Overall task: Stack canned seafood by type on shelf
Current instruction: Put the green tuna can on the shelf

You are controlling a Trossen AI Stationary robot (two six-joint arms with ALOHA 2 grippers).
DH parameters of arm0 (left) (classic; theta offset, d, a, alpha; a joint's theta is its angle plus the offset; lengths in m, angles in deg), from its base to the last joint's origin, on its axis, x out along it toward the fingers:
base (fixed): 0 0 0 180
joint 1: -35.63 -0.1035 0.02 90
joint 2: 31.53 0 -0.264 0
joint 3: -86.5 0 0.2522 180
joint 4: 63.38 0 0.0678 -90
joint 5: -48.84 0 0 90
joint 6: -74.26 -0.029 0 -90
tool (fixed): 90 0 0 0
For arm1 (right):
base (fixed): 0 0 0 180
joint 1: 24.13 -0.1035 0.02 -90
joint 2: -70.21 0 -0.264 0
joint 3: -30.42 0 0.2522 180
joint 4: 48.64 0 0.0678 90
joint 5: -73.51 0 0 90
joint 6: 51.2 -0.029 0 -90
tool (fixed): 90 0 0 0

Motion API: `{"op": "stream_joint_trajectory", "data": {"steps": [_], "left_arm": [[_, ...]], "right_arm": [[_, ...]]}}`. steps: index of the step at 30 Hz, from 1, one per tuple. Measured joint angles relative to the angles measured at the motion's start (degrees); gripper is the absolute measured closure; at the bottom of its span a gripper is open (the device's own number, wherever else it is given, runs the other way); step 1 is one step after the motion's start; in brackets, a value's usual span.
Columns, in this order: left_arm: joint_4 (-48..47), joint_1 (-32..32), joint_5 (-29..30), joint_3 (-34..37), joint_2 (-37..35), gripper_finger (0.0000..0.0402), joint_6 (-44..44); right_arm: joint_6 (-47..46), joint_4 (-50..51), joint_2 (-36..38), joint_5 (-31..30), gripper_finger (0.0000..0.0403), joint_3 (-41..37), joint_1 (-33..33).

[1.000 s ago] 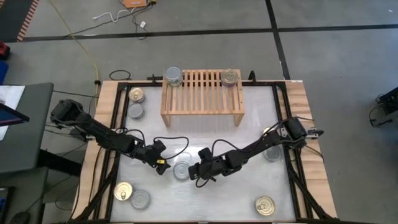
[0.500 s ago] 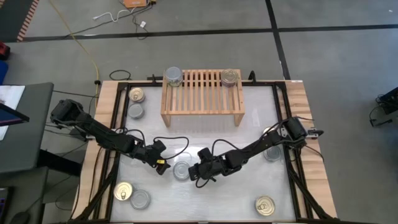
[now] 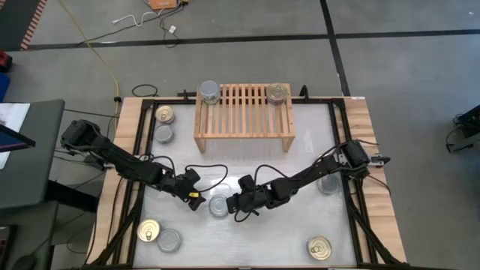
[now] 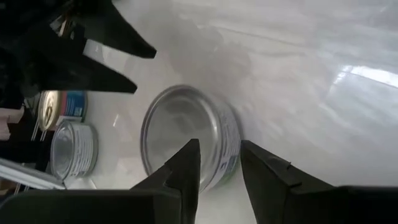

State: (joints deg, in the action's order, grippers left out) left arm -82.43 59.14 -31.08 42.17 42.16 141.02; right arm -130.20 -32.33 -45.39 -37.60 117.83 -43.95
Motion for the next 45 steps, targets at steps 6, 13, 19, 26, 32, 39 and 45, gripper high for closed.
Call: {"op": "stream_joint_trajectory", "data": {"steps": [6, 13, 19, 26, 32, 39, 45], "left_arm": [[-0.06, 0.00, 0.00, -0.03, 0.02, 0.0187, -0.16], [0.11, 0.00, -0.07, -0.03, 0.02, 0.0187, -0.11], [-0.02, 0.00, -0.63, -0.03, 0.02, 0.0187, 0.15], [0.07, 0.00, -0.65, -0.03, 0.02, 0.0187, 2.90], [-0.41, 0.00, -0.93, -0.03, 0.02, 0.0187, 3.11], [-0.39, 0.00, -2.83, -0.03, 0.02, 0.0187, 5.54], [-0.14, 0.07, -5.39, -0.03, 0.02, 0.0187, 9.27]], "right_arm": [[-0.44, -6.61, -4.62, 2.38, 0.0261, 0.34, 0.09], [-2.21, -7.14, -5.25, 3.89, 0.0263, 0.35, 0.44], [-2.40, -7.74, -5.45, 3.90, 0.0286, 0.33, 0.47], [-1.94, -7.91, -5.43, 3.86, 0.0332, 0.35, 0.47], [-1.34, -7.80, -5.41, 3.85, 0.0375, 0.35, 0.47], [-0.66, -7.74, -5.41, 3.88, 0.0383, 0.35, 0.47], [-0.42, -7.74, -5.41, 3.88, 0.0381, 0.35, 0.45]]}}
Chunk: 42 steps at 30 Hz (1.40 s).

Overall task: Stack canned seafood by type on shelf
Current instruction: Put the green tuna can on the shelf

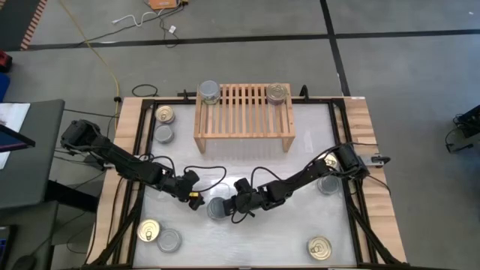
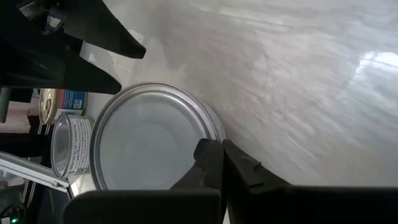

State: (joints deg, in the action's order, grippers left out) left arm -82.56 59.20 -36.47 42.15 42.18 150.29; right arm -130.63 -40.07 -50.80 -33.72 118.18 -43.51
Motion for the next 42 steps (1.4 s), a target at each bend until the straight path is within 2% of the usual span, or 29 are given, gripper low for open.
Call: {"op": "stream_joint_trajectory", "data": {"steps": [6, 12, 23, 30, 34, 42], "left_arm": [[1.53, 0.70, -0.05, 0.00, -0.02, 0.0187, 4.61], [8.97, 0.85, 0.50, 0.00, -0.04, 0.0187, 4.95], [13.21, 0.85, 0.98, 0.02, 0.48, 0.0187, 6.87], [12.15, 1.44, 0.10, 0.10, 1.43, 0.0187, 9.41], [12.62, 1.55, 0.00, 0.11, 3.33, 0.0187, 10.84], [22.17, 1.60, -0.50, 0.07, 8.25, 0.0187, 11.53]], "right_arm": [[0.14, 0.02, 0.00, 0.15, 0.0382, 0.00, -0.11], [0.23, 0.00, 0.00, 0.37, 0.0381, 0.00, -0.11], [0.59, -0.02, -0.02, 0.57, 0.0381, 0.00, -0.11], [1.49, -0.12, -0.02, 0.57, 0.0381, 0.00, 0.01], [1.60, -0.08, -0.02, 0.59, 0.0381, 0.00, 0.07], [2.15, 0.13, -0.02, 0.59, 0.0381, -0.02, 0.35]]}}
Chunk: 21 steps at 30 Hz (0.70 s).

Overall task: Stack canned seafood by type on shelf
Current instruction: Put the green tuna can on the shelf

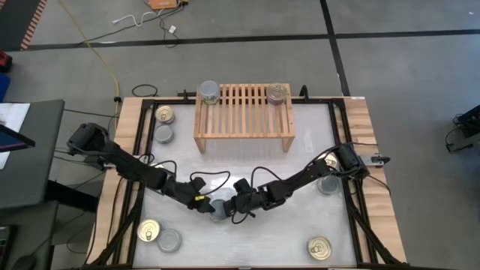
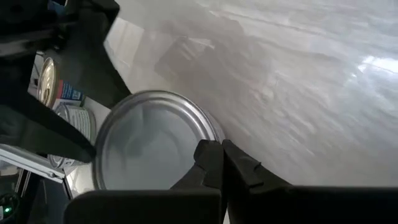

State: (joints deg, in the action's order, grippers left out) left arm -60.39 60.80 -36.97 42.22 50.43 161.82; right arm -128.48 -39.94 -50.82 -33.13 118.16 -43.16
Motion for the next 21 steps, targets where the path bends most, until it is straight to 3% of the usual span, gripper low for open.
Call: {"op": "stream_joint_trajectory", "data": {"steps": [10, 21], "left_arm": [[0.15, -0.07, -3.72, 0.00, 2.46, 0.0187, 1.75], [2.86, -0.11, -3.60, 0.00, 2.52, 0.0187, 2.15]], "right_arm": [[0.79, -0.29, 0.00, -0.02, 0.0381, 0.00, 0.02], [0.83, 0.08, 0.00, -0.06, 0.0381, 0.00, -0.12]]}}
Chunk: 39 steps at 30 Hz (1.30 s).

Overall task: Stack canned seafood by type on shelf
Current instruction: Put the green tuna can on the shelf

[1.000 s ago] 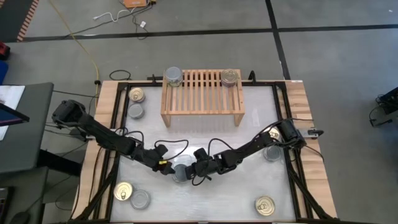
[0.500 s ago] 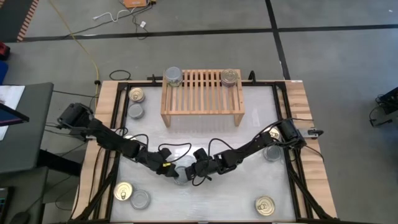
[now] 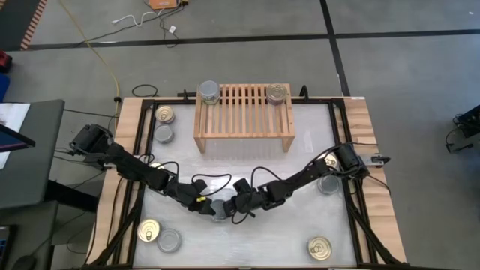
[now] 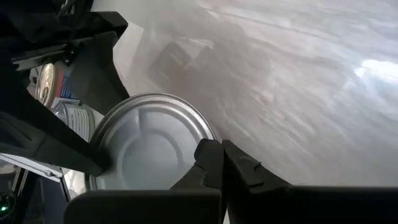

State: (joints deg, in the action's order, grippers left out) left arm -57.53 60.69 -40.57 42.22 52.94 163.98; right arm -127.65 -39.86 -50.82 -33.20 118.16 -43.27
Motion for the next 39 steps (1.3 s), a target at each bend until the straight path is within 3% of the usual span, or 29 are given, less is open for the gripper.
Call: {"op": "stream_joint_trajectory", "data": {"steps": [10, 22, 39], "left_arm": [[0.74, 0.04, 1.68, 0.00, -0.01, 0.0187, 4.15], [1.58, -0.10, 11.68, 0.00, -0.02, 0.0187, 7.82], [3.18, -1.33, 5.39, -0.09, -0.05, 0.0187, 4.18]], "right_arm": [[-0.01, 0.04, -0.02, -0.05, 0.0381, -0.07, -0.04], [-0.15, -1.82, -0.22, -1.44, 0.0381, -0.14, -0.74], [0.63, -1.74, -0.15, -1.86, 0.0381, -0.04, -1.17]]}}
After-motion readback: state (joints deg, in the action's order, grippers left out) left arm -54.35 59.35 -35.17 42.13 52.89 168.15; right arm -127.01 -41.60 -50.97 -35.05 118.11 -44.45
